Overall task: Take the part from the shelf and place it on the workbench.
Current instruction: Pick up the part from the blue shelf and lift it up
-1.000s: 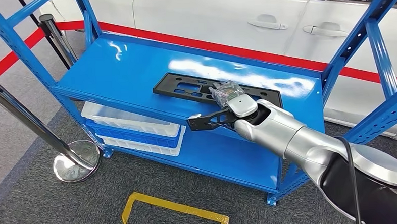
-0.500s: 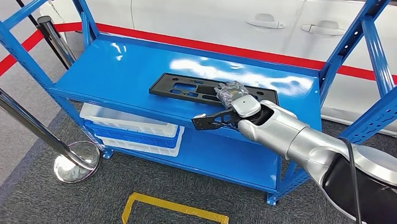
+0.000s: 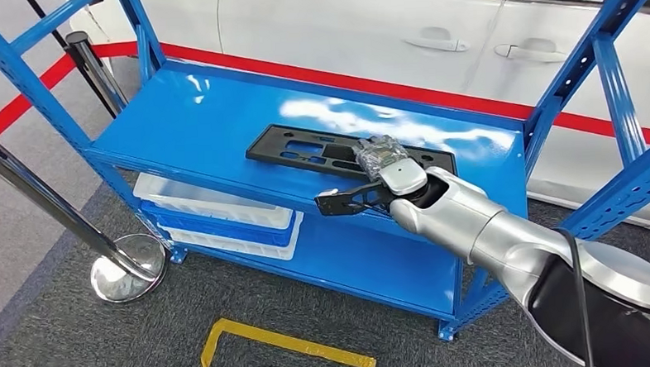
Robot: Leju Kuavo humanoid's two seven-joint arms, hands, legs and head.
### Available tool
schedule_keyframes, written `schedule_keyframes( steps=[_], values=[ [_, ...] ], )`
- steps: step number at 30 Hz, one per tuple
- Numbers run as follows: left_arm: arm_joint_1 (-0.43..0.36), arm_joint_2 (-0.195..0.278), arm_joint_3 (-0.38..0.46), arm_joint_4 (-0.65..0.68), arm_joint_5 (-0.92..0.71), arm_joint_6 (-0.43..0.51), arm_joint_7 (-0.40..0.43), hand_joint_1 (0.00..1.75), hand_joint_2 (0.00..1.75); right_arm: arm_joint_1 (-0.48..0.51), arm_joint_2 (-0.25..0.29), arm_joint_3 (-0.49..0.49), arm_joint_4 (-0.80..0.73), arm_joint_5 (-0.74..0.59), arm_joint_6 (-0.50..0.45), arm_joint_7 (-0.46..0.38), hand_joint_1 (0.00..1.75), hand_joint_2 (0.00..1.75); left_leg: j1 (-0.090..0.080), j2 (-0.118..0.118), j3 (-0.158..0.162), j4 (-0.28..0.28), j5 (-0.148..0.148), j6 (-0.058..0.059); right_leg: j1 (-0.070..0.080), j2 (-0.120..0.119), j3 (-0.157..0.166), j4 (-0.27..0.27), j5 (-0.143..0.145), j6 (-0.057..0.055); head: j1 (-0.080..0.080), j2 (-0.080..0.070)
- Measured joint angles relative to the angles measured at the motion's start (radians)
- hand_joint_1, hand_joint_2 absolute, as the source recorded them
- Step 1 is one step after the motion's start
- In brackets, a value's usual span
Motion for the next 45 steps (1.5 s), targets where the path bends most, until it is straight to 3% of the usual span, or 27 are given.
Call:
schedule_keyframes(
  steps=[2, 4, 6, 8, 10, 13, 16, 18, 20, 26, 28, 30, 32, 33, 45],
  values=[
    [0.001, 0.0, 0.0, 0.0, -0.001, 0.0, 0.0, 0.0, 0.0, 0.009, -0.006, 0.0, 0.005, 0.0, 0.0, 0.001, 0.0, 1.75, 0.008, -0.003, 0.0, 0.009, -0.008, -0.011, -0.014, -0.002, 0.008, -0.042, 0.052, 0.012, 0.001, 0.0],
    [0.003, 0.001, -0.001, 0.001, -0.004, 0.0, 0.001, 0.0, 0.0, 0.011, -0.011, 0.0, 0.009, 0.0, 0.0, 0.002, 0.0, 1.75, 0.016, -0.005, -0.004, 0.031, -0.024, -0.03, -0.024, -0.005, 0.057, -0.163, 0.113, 0.025, 0.002, 0.0],
    [0.002, 0.001, -0.003, 0.002, -0.007, 0.0, 0.003, 0.0, 0.0, 0.014, -0.016, 0.0, 0.013, 0.0, 0.001, 0.005, 0.0, 1.75, 0.017, -0.006, -0.013, 0.05, -0.035, -0.049, -0.021, -0.005, 0.086, -0.226, 0.126, 0.022, 0.003, 0.0],
    [0.002, 0.0, -0.005, 0.003, -0.009, -0.001, 0.007, 0.0, 0.0, 0.021, -0.018, 0.0, 0.015, 0.0, 0.002, 0.007, 0.0, 0.87, 0.017, -0.006, -0.016, 0.053, -0.036, -0.057, -0.018, -0.003, 0.085, -0.225, 0.121, 0.009, 0.002, 0.0],
    [0.003, -0.001, -0.006, 0.003, -0.011, -0.001, 0.01, 0.0, 0.0, 0.027, -0.022, -0.001, 0.017, 0.0, 0.003, 0.008, 0.0, 0.0, 0.017, -0.005, -0.012, 0.049, -0.034, -0.048, -0.02, 0.0, 0.085, -0.228, 0.123, 0.005, 0.0, 0.0],
    [0.002, -0.001, -0.009, 0.003, -0.017, -0.002, 0.02, 0.0, 0.0, 0.03, -0.024, -0.001, 0.019, -0.003, 0.006, 0.002, 0.0, 0.0, 0.018, -0.002, -0.003, 0.037, -0.032, -0.04, -0.018, 0.005, 0.087, -0.229, 0.121, 0.001, -0.002, 0.0],
    [0.0, -0.001, -0.014, 0.003, -0.02, -0.002, 0.036, 0.0, 0.0, 0.03, -0.024, -0.001, 0.019, -0.007, 0.008, -0.01, 0.0, 0.0, 0.02, -0.001, 0.001, 0.03, -0.031, -0.054, -0.014, 0.004, 0.09, -0.229, 0.118, -0.003, -0.002, 0.0],
    [0.0, -0.001, -0.016, 0.003, -0.021, -0.003, 0.031, 0.0, 0.0, 0.03, -0.024, -0.002, 0.02, -0.011, 0.008, -0.011, 0.0, 0.87, 0.022, -0.001, 0.001, 0.028, -0.031, -0.069, -0.011, 0.003, 0.09, -0.229, 0.118, -0.003, -0.002, 0.0],
    [0.0, 0.0, -0.016, 0.003, -0.018, -0.005, 0.018, 0.0, 0.0, 0.029, -0.024, -0.004, 0.02, -0.017, 0.007, -0.012, 0.0, 1.75, 0.022, -0.002, 0.001, 0.028, -0.031, -0.074, -0.009, 0.002, 0.092, -0.231, 0.119, -0.004, -0.001, 0.0],
    [0.001, 0.002, -0.016, 0.003, -0.009, -0.005, -0.005, 0.0, 0.0, 0.028, -0.024, -0.013, 0.019, -0.024, 0.004, -0.014, 0.0, 1.75, 0.022, -0.003, 0.001, 0.028, -0.03, -0.073, -0.009, 0.0, 0.102, -0.244, 0.124, -0.004, -0.001, 0.0],
    [0.0, 0.002, -0.016, 0.003, -0.009, -0.004, -0.012, 0.0, 0.0, 0.027, -0.024, -0.014, 0.019, -0.023, 0.004, -0.012, 0.69, 1.75, 0.022, -0.003, 0.001, 0.028, -0.03, -0.073, -0.009, 0.0, 0.104, -0.248, 0.125, -0.003, -0.001, 0.0],
    [0.0, 0.002, -0.016, 0.003, -0.01, -0.004, -0.016, 0.0, 0.0, 0.028, -0.024, -0.014, 0.019, -0.021, 0.004, -0.011, 1.51, 1.75, 0.022, -0.003, 0.001, 0.028, -0.03, -0.073, -0.009, 0.0, 0.106, -0.251, 0.126, -0.002, -0.001, 0.0],
    [0.0, 0.003, -0.016, 0.003, -0.01, -0.004, -0.017, 0.0, 0.0, 0.029, -0.024, -0.014, 0.019, -0.02, 0.003, -0.01, 1.69, 1.75, 0.022, -0.003, 0.001, 0.029, -0.03, -0.072, -0.01, 0.0, 0.106, -0.253, 0.127, -0.001, -0.001, 0.0],
    [0.0, 0.003, -0.016, 0.003, -0.011, -0.004, -0.017, 0.0, 0.0, 0.03, -0.024, -0.014, 0.019, -0.019, 0.002, -0.009, 1.75, 1.75, 0.021, -0.003, 0.001, 0.029, -0.031, -0.072, -0.01, 0.0, 0.107, -0.253, 0.127, -0.001, -0.001, 0.0],
    [0.0, 0.003, -0.016, 0.004, -0.01, -0.006, -0.008, 0.0, 0.0, 0.041, -0.024, -0.014, 0.019, 0.013, -0.015, -0.006, 1.75, 1.75, 0.021, -0.003, 0.002, 0.029, -0.031, -0.071, -0.011, 0.001, 0.106, -0.254, 0.127, -0.001, -0.001, 0.0]
  ],
)
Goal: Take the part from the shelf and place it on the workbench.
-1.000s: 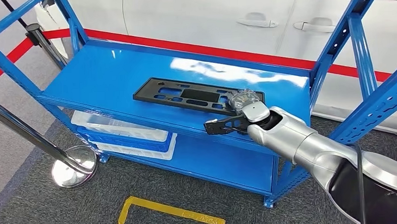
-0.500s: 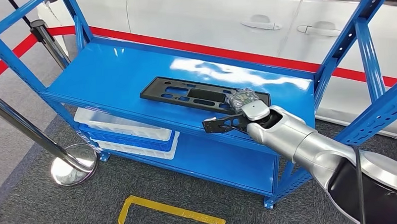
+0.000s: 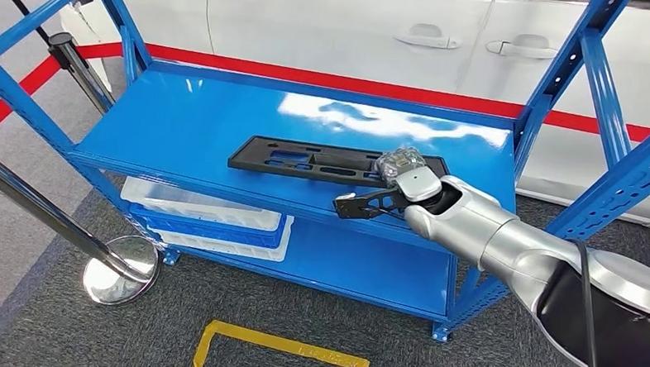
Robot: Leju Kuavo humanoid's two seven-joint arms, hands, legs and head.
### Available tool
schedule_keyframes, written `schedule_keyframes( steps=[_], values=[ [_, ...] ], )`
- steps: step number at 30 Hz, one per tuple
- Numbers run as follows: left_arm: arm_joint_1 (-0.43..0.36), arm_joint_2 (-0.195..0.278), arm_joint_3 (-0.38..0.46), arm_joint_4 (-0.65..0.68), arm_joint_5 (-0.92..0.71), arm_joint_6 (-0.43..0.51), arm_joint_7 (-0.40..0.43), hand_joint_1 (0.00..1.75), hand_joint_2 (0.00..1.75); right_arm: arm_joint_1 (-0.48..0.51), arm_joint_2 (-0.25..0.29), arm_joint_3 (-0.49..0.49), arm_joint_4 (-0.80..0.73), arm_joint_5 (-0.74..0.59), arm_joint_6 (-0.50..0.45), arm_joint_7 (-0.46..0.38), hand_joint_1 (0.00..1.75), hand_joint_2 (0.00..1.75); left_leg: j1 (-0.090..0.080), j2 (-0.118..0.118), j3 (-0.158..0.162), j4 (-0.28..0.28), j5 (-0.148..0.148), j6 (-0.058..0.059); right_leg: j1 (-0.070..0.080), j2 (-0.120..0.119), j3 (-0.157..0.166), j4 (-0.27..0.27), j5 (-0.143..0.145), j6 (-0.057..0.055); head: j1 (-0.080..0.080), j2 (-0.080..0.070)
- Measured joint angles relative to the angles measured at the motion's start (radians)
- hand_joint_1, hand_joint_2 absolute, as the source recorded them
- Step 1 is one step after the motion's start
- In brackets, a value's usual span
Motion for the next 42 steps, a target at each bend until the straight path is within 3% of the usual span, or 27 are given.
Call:
schedule_keyframes(
  steps=[7, 11, 17, 19, 21, 27, 31, 40, 42],
  values=[
    [0.0, 0.0, 0.0, 0.0, 0.002, -0.001, -0.001, 0.0, 0.0, 0.017, 0.0, 0.0, 0.0, 0.021, -0.018, -0.034, 1.75, 1.75, 0.0, 0.0, 0.0, 0.0, 0.0, 0.0, 0.0, 0.0, 0.0, 0.0, 0.0, 0.0, 0.0, 0.0],
    [0.0, 0.0, 0.0, 0.0, 0.006, 0.001, 0.0, 0.0, 0.0, 0.028, 0.002, 0.0, -0.006, 0.059, -0.075, -0.063, 1.75, 1.75, 0.0, 0.0, 0.0, 0.0, 0.0, 0.0, 0.0, 0.0, 0.001, 0.001, 0.0, 0.0, 0.0, 0.0],
    [-0.005, 0.002, 0.0, 0.0, 0.01, 0.095, 0.13, 0.0, 0.0, 0.093, 0.025, -0.027, -0.056, 0.352, -0.279, -0.126, 1.75, 1.75, 0.001, 0.0, 0.0, 0.0, 0.0, 0.0, 0.001, 0.0, 0.001, 0.001, 0.0, 0.0, 0.0, 0.0],
    [-0.006, 0.005, 0.0, 0.0, 0.006, 0.11, 0.158, 0.0, 0.87, 0.134, 0.036, -0.045, -0.088, 0.481, -0.331, -0.142, 1.75, 1.75, 0.001, 0.0, 0.0, 0.0, 0.0, 0.0, 0.001, 0.0, 0.001, 0.001, 0.0, 0.0, 0.0, 0.0],
    [-0.006, 0.01, 0.0, 0.0, -0.002, 0.114, 0.163, 0.0, 1.75, 0.166, 0.043, -0.067, -0.146, 0.578, -0.324, -0.148, 1.75, 1.75, 0.001, 0.0, 0.0, 0.0, 0.0, 0.0, 0.001, -0.001, 0.0, 0.001, 0.0, 0.0, 0.0, 0.0],
    [-0.006, 0.018, 0.0, 0.001, -0.016, 0.103, 0.145, 0.0, 1.75, 0.216, 0.047, -0.119, -0.341, 0.676, -0.218, -0.163, 1.75, 1.75, 0.001, -0.001, 0.0, -0.001, 0.0, 0.0, 0.001, -0.001, 0.0, 0.001, -0.001, 0.0, 0.0, 0.0],
    [-0.006, 0.023, 0.0, 0.001, -0.017, 0.092, 0.137, 0.0, 1.75, 0.224, 0.046, -0.134, -0.44, 0.666, -0.178, -0.17, 1.75, 1.75, 0.001, -0.001, 0.0, 0.0, 0.0, 0.0, 0.001, -0.001, 0.0, 0.001, -0.001, 0.0, 0.0, 0.0],
    [-0.006, 0.026, 0.0, 0.001, -0.017, 0.085, 0.135, 0.0, 1.75, 0.227, 0.044, -0.14, -0.495, 0.641, -0.16, -0.173, 1.75, 1.75, 0.001, -0.001, 0.0, 0.0, 0.0, 0.0, 0.001, -0.001, 0.0, 0.001, -0.001, 0.0, 0.0, 0.0],
    [-0.004, 0.027, -0.001, 0.001, -0.009, 0.053, 0.078, 0.0, 1.75, 0.207, 0.035, -0.15, -0.577, 0.593, -0.116, -0.151, 1.75, 1.75, 0.0, -0.001, 0.0, 0.0, 0.0, 0.0, 0.001, -0.001, 0.0, 0.001, 0.0, 0.0, 0.0, 0.0]
  ],
)
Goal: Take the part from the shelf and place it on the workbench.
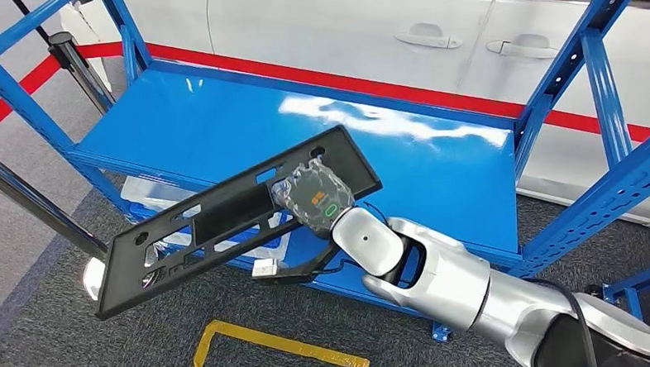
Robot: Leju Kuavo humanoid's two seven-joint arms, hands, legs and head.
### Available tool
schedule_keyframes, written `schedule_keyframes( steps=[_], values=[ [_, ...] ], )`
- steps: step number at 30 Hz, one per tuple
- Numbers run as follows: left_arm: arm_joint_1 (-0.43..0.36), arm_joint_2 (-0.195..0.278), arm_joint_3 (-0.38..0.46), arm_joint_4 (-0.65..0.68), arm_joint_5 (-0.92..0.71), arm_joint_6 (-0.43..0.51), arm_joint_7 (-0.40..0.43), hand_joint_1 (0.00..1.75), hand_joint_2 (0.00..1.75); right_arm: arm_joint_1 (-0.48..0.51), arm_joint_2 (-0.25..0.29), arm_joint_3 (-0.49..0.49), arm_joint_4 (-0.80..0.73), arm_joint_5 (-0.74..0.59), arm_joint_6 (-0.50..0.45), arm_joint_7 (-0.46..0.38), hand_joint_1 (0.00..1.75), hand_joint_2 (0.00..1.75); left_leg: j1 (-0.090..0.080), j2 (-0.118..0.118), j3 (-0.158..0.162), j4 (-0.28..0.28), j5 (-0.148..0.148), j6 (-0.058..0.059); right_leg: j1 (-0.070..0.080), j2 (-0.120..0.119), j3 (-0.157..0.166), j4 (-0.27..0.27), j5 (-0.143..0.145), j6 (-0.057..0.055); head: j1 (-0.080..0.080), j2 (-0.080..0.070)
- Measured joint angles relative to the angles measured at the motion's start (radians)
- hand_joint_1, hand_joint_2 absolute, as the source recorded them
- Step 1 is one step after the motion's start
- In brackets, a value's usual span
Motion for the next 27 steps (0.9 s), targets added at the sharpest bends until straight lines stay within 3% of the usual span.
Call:
schedule_keyframes(
  steps=[3, 9, 11, 13, 15, 27],
  values=[
    [0.004, -0.008, 0.0, 0.0, 0.024, -0.066, -0.152, 0.0, 1.75, -0.097, -0.017, -0.008, -0.143, -0.096, 0.123, 0.082, 1.75, 1.75, 0.0, 0.0, -0.001, 0.0, 0.0, 0.0, 0.0, 0.0, -0.001, 0.0, 0.0, 0.0, 0.0, 0.0],
    [0.006, -0.017, 0.0, 0.0, 0.026, -0.071, -0.155, 0.0, 1.75, -0.151, -0.03, -0.01, -0.238, -0.149, 0.135, 0.096, 1.75, 1.75, 0.0, 0.0, -0.001, 0.0, 0.0, 0.0, 0.0, 0.0, -0.001, 0.0, 0.0, 0.0, 0.0, 0.0],
    [0.006, -0.018, 0.0, 0.0, 0.026, -0.072, -0.155, 0.0, 0.87, -0.159, -0.033, -0.01, -0.259, -0.15, 0.135, 0.096, 1.75, 1.75, 0.0, 0.0, -0.001, 0.0, 0.0, 0.0, 0.0, 0.0, -0.001, 0.0, 0.0, 0.0, 0.0, 0.0],
    [0.007, -0.019, 0.0, 0.0, 0.028, -0.072, -0.155, 0.0, 0.87, -0.167, -0.038, -0.01, -0.276, -0.15, 0.134, 0.097, 1.75, 1.75, 0.0, 0.0, -0.001, 0.0, 0.0, 0.0, 0.0, 0.0, -0.001, 0.0, 0.0, 0.0, 0.0, 0.0],
    [0.007, -0.02, 0.0, 0.0, 0.031, -0.072, -0.153, 0.0, 1.75, -0.173, -0.041, -0.01, -0.29, -0.155, 0.132, 0.097, 1.75, 1.75, 0.0, 0.0, -0.001, 0.0, 0.0, 0.0, 0.0, 0.0, -0.001, 0.0, 0.0, 0.0, 0.0, 0.0],
    [0.006, -0.023, 0.0, 0.0, 0.022, -0.075, -0.157, 0.0, 1.75, -0.24, -0.055, -0.01, -0.381, -0.217, 0.121, 0.132, 1.75, 1.75, 0.0, 0.0, -0.001, 0.0, 0.0, 0.0, 0.0, 0.0, -0.001, 0.0, 0.0, 0.0, 0.0, 0.0]
  ],
)
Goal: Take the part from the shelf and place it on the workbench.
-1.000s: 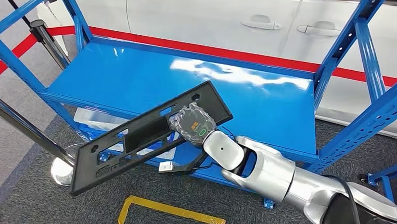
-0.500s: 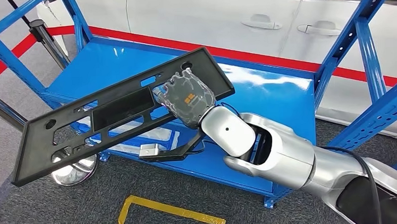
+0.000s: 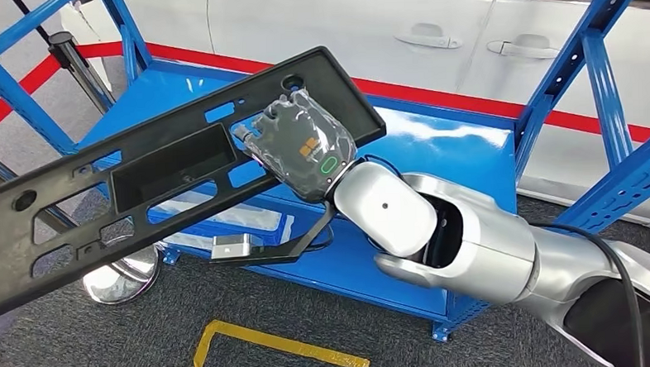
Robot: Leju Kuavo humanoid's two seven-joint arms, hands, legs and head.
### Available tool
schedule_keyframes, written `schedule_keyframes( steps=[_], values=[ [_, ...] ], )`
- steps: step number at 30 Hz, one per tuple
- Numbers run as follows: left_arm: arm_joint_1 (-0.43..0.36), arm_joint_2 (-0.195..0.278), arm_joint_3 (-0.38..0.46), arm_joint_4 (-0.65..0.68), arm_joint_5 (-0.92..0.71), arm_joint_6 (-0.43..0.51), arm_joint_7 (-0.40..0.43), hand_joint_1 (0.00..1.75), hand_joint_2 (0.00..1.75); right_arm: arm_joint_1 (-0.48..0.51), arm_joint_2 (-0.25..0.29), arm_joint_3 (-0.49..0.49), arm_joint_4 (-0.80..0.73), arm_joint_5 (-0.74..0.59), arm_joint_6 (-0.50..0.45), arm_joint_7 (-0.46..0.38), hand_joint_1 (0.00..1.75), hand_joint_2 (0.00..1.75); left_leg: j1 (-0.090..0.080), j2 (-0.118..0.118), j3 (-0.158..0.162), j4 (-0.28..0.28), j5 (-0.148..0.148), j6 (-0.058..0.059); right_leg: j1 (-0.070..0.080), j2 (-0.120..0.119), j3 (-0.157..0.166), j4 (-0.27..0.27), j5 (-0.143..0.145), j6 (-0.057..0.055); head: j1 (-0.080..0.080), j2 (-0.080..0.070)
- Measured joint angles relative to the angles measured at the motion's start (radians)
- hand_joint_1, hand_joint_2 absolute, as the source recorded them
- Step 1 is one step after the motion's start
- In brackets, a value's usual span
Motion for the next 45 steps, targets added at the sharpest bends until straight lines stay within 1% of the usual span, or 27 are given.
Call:
schedule_keyframes(
  steps=[18, 25, 42, 45],
  values=[
    [-0.001, -0.003, 0.0, 0.0, -0.015, -0.001, 0.006, 0.0, 1.75, -0.003, -0.033, 0.0, -0.052, -0.007, -0.012, 0.023, 1.75, 1.75, 0.0, 0.0, 0.0, 0.0, 0.0, 0.0, 0.0, 0.0, 0.0, 0.0, 0.0, 0.0, 0.0, 0.0],
    [0.0, -0.005, 0.0, 0.0, -0.021, -0.001, 0.011, 0.0, 1.75, 0.002, -0.042, 0.0, -0.058, -0.006, -0.033, 0.037, 1.75, 1.75, 0.0, 0.0, 0.0, 0.0, 0.0, 0.0, 0.0, 0.0, 0.0, 0.0, 0.0, 0.0, 0.0, 0.0],
    [-0.001, -0.006, 0.0, 0.0, -0.021, 0.001, 0.011, 0.0, 1.75, 0.012, -0.06, -0.006, -0.067, -0.006, -0.042, 0.036, 1.75, 1.75, 0.0, 0.0, 0.0, 0.0, 0.0, 0.0, 0.0, 0.0, 0.0, 0.0, 0.0, 0.0, 0.0, 0.0],
    [-0.001, -0.005, 0.0, 0.0, -0.021, 0.001, 0.009, 0.0, 1.75, 0.013, -0.061, -0.007, -0.067, -0.006, -0.042, 0.036, 1.75, 1.75, -0.002, 0.0, -0.002, 0.008, -0.005, 0.01, -0.007, 0.0, 0.001, -0.003, 0.001, 0.003, 0.0, 0.0]
  ],
)
